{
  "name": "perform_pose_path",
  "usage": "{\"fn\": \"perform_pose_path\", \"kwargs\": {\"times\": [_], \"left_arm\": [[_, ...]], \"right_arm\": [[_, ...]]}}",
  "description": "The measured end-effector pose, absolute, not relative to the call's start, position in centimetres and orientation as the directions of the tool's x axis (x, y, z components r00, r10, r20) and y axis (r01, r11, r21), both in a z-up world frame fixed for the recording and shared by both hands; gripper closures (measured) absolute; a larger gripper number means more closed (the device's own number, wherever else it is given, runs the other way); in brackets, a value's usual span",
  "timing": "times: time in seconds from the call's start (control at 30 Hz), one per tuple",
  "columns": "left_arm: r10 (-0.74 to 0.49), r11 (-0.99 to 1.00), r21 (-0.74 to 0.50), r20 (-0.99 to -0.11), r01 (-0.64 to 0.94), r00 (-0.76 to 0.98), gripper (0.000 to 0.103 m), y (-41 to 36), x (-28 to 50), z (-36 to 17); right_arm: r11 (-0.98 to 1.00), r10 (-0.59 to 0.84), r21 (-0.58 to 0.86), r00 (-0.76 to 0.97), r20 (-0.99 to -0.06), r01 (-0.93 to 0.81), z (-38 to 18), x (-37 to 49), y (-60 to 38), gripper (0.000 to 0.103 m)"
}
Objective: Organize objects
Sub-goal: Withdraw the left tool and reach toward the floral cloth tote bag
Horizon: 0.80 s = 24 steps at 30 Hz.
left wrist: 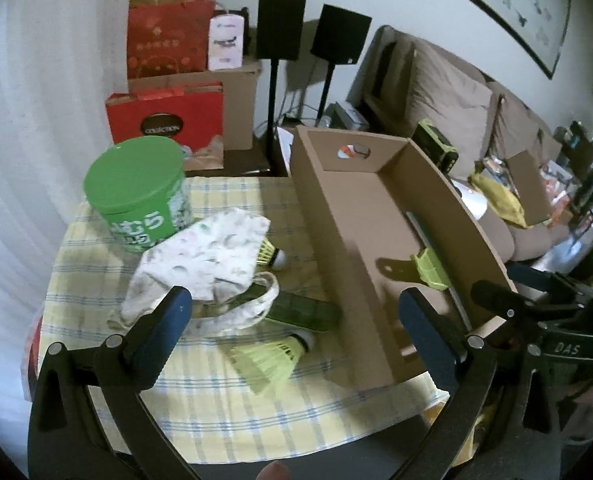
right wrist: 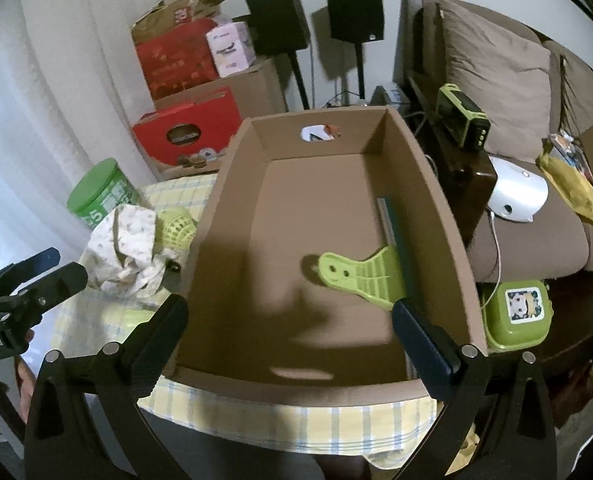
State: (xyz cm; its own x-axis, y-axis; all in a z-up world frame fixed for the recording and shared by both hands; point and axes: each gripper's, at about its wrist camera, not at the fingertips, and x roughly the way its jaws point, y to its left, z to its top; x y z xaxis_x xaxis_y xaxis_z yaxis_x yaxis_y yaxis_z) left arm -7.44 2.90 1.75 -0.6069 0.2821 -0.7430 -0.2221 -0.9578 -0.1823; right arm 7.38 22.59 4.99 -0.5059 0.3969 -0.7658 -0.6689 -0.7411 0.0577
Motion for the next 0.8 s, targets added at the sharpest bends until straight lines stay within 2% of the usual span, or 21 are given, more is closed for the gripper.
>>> {"fn": "perform_pose_path", "kwargs": {"times": [0.33,0.8], "left_arm": [[0.243,-0.968,-0.151,-0.752,-0.198,-0.613,0.000,0.6,-6.7,1.5],[0.215,-0.977,-0.171,-0.771,-0.130,-0.600,0.000,-4.3,-6.5,-0.8]], "right_arm": [[-0.799,0.369,0.039,-0.540,-0.756,-0.600,5.2,3.9,19.6,0.001],[-0.835,0.339,0.038,-0.567,-0.751,-0.549,4.3,1.1,18.1,0.001]]}}
